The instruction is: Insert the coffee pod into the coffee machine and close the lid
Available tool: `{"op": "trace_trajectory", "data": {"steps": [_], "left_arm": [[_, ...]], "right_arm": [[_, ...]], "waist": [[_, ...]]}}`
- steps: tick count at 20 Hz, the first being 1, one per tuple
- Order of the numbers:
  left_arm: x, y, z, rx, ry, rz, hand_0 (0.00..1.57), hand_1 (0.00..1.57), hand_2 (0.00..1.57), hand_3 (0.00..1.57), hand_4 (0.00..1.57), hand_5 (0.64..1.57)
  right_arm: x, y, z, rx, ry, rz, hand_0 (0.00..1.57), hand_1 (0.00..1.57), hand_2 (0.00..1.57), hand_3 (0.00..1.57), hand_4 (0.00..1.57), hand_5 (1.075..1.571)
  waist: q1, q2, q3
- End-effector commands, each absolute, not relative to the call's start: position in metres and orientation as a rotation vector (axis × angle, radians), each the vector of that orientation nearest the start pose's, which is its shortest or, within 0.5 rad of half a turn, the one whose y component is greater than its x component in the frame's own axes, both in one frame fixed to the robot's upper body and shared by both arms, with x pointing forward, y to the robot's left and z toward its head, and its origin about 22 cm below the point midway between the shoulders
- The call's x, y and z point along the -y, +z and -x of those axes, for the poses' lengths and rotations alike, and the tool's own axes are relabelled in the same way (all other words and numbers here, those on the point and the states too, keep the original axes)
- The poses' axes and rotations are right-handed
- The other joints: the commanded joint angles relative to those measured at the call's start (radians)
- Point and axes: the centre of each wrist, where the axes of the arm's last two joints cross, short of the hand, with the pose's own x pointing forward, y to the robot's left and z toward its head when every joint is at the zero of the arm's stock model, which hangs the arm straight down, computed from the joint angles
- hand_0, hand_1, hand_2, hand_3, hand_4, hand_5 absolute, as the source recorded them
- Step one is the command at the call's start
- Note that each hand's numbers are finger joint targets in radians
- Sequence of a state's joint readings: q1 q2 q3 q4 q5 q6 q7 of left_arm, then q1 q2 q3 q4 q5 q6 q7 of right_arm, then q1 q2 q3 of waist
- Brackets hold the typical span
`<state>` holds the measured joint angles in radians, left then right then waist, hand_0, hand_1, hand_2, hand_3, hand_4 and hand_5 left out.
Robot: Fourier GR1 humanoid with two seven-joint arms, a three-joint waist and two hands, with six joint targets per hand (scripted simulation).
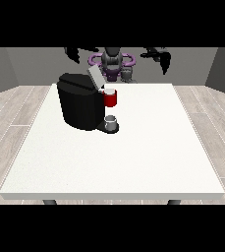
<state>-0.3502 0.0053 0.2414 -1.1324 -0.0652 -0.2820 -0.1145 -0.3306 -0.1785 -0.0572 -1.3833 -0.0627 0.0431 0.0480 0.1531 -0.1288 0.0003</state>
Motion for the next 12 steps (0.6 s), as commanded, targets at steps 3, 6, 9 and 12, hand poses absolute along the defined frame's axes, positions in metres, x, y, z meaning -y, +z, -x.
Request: {"op": "trace_trajectory", "data": {"steps": [3,6,9,12], "left_arm": [[-0.24,0.01,-0.319,1.598,-0.163,0.17,0.0,0.0,0.0,0.0,0.0,1.571],[-0.246,0.016,-0.319,1.631,-0.15,0.133,0.0,0.0,0.0,0.0,0.0,1.571],[-0.252,0.005,-0.31,1.617,-0.131,0.1,0.0,0.0,0.0,0.0,0.0,1.571],[-0.238,0.018,-0.304,1.671,-0.19,0.141,0.0,0.0,0.0,0.0,0.0,1.571]], "right_arm": [[0.268,0.049,-0.338,1.627,0.129,0.016,0.0,0.0,0.0,0.0,0.0,1.571],[0.243,0.063,-0.352,1.681,0.186,0.01,0.0,0.0,0.0,0.0,0.0,1.571],[0.229,0.066,-0.357,1.676,0.187,-0.042,0.0,0.0,0.0,0.0,0.0,1.571],[0.245,0.057,-0.366,1.679,0.149,0.018,0.0,0.0,0.0,0.0,0.0,1.571]], "waist": [[0.018,0.079,0.0001],[-0.024,0.119,-0.0002],[-0.043,0.138,-0.0003],[0.017,0.158,0.0]]}}
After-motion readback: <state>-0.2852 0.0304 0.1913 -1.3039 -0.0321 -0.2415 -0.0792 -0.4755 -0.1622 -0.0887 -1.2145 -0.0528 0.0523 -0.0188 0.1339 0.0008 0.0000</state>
